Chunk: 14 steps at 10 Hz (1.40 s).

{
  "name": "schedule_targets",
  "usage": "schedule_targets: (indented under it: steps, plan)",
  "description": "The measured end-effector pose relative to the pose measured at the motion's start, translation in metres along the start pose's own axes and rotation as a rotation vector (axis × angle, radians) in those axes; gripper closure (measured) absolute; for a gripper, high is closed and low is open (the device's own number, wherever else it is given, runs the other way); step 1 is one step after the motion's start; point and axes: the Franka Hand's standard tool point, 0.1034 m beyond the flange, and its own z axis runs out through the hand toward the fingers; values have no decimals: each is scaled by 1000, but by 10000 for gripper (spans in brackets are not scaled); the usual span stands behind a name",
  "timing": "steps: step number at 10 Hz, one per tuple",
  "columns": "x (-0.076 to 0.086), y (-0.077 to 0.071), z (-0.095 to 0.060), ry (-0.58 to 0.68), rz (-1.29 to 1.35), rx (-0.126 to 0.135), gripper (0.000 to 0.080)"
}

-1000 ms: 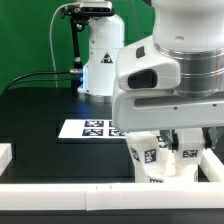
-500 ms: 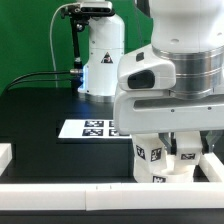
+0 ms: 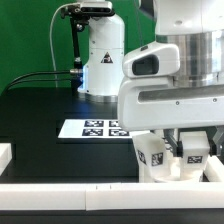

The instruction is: Assemble stool

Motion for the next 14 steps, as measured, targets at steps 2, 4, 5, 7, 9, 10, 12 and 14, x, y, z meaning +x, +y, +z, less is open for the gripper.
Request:
schedule_targets:
  steps: [2, 4, 5, 7, 9, 10, 12, 14]
  plan:
    - [3, -6, 1, 143, -6, 3, 460]
    - [3, -9, 2, 261, -2, 8, 460]
    - [2, -8, 2, 326, -9, 9, 460]
    - [3, -9, 3, 445, -14, 11, 460]
    - [1, -10, 2, 421, 21, 16, 460]
    - [-3, -12, 0, 423, 33, 20, 460]
    - [-21, -18, -6, 443, 42, 15, 459]
    - [-33, -17, -7, 494, 59, -17, 459]
